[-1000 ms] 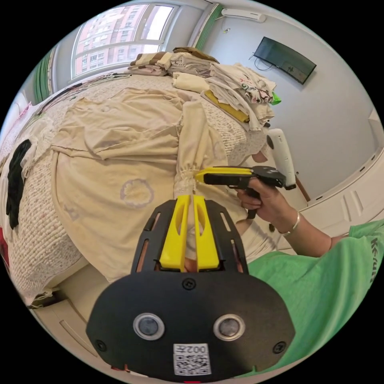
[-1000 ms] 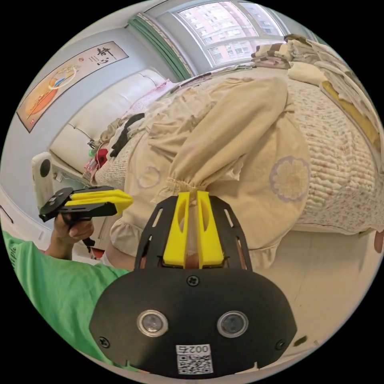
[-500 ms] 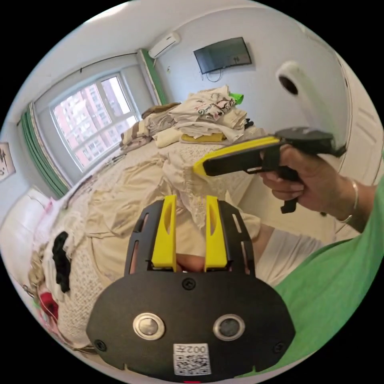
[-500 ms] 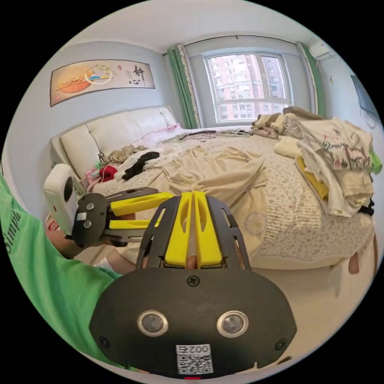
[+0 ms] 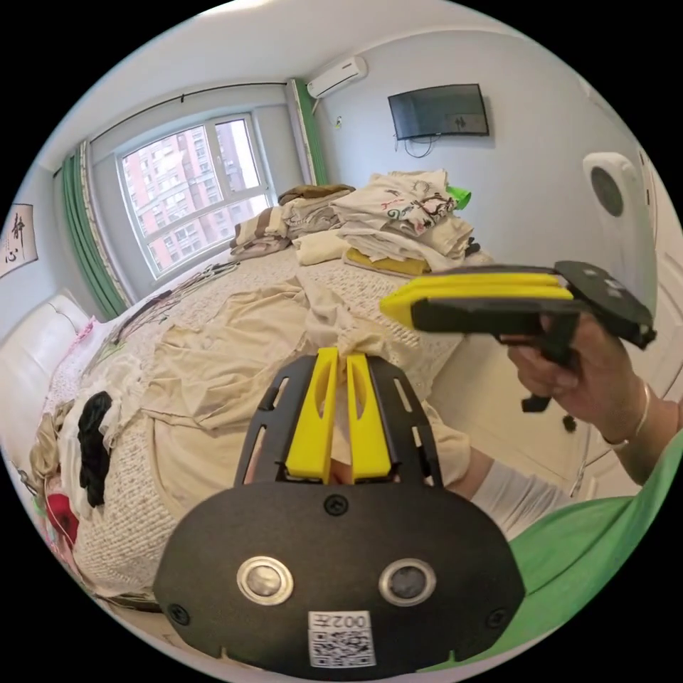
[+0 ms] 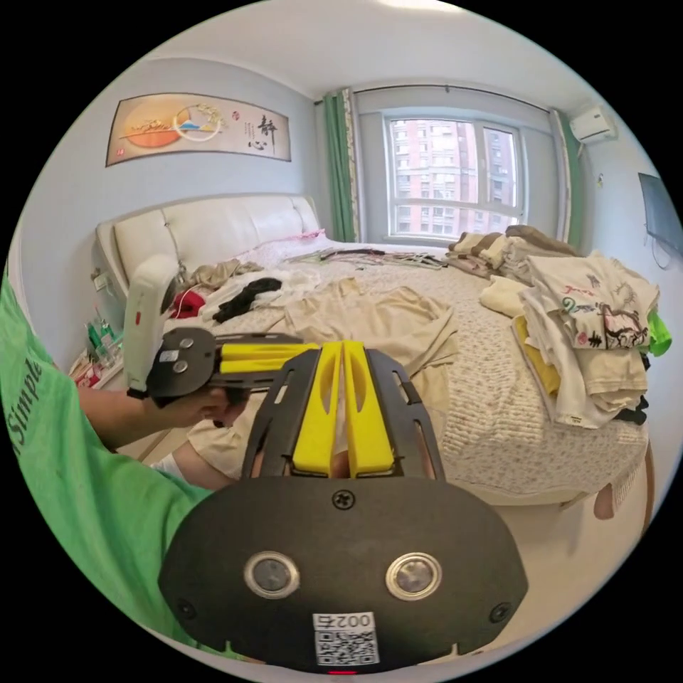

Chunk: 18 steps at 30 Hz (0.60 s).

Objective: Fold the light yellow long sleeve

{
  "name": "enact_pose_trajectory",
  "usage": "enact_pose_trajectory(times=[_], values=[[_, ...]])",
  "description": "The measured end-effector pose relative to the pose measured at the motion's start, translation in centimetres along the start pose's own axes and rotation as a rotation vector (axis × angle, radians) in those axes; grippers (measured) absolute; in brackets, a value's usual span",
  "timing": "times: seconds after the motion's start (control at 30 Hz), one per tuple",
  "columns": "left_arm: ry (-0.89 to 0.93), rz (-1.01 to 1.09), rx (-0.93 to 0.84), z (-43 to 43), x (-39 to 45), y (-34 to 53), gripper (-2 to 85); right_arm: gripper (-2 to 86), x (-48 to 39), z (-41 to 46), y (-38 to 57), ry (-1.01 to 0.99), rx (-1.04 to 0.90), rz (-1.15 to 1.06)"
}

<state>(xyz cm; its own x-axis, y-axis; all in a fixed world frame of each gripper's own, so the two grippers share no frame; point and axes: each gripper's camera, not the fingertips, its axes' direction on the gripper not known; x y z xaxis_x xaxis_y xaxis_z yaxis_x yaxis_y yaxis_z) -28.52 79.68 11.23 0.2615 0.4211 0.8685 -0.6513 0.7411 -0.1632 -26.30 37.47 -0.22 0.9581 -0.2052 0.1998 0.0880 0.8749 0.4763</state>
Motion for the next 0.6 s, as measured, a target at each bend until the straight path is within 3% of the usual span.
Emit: enact_pose_trajectory(times=[0.23,0.43,0.6], values=[[0.127,0.026,0.055,-1.7,0.2,-1.7,-0.9,5.7,8.6,6.0,-7.5,0.113,-0.028,-0.035],[0.221,0.001,0.066,-2.3,-1.5,-2.7,-0.9,10.5,16.7,23.1,-15.0,0.035,-0.313,0.021],[0.329,-0.021,0.063,-2.5,-3.5,-3.4,-0.8,10.6,22.6,39.3,-18.1,0.179,-0.554,0.031]])
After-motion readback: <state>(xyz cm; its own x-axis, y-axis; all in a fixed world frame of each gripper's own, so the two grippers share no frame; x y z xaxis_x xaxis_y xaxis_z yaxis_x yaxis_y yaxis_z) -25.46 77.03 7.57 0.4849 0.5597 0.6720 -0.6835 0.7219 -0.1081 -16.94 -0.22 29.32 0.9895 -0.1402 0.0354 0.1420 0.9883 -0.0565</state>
